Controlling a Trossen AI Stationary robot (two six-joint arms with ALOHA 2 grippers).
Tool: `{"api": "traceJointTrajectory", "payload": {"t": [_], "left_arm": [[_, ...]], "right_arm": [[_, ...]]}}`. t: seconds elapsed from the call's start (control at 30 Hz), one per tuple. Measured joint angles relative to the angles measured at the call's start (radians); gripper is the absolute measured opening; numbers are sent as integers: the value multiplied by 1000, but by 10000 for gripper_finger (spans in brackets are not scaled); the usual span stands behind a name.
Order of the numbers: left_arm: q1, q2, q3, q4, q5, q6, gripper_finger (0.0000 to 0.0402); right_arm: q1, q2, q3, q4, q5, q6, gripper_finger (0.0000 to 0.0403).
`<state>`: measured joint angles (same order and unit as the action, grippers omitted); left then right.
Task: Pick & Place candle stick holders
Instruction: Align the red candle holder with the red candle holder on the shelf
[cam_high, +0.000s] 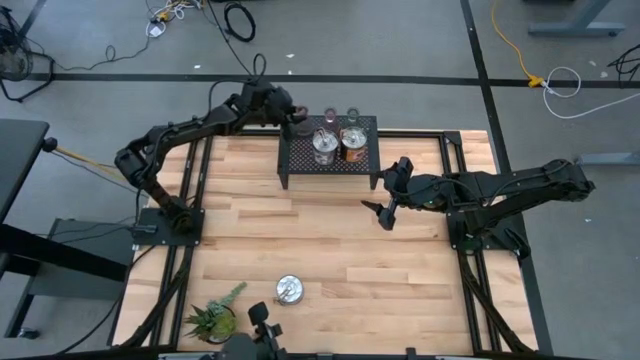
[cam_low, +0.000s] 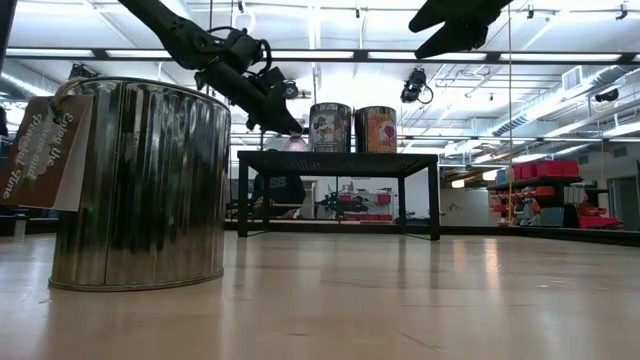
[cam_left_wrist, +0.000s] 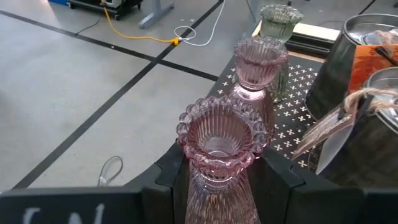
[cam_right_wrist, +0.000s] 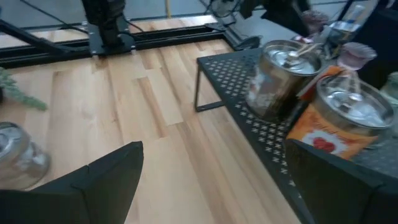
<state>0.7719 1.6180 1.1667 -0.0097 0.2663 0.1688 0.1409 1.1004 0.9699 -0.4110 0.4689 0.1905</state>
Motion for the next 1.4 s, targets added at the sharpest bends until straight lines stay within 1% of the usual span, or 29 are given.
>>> {"api": "traceJointTrajectory", "payload": {"t": [0.1,0.27,0.43,0.53,0.6,0.7,0.97,1.07,1.4], "left_arm": [[0,0,0,1,1,1,131],[0,0,0,6,4,-18,132],[-13,0,0,9,18,-27,164],[-24,0,0,34,20,-27,173],[-32,0,0,45,16,-26,173],[-42,0,0,54,-26,-19,168],[-43,0,0,58,-57,-28,166],[-43,0,0,58,-59,-52,166],[-67,-1,-1,70,-38,-52,167]], "right_arm": [[0,0,0,10,17,0,389],[0,0,0,29,11,-1,389],[0,0,0,30,12,-4,389],[0,0,0,30,12,-8,389],[0,0,0,30,12,-8,389],[0,0,0,31,12,-8,389],[0,0,0,31,11,-8,389],[0,0,0,31,11,-8,389],[0,0,0,30,11,-9,389]]}}
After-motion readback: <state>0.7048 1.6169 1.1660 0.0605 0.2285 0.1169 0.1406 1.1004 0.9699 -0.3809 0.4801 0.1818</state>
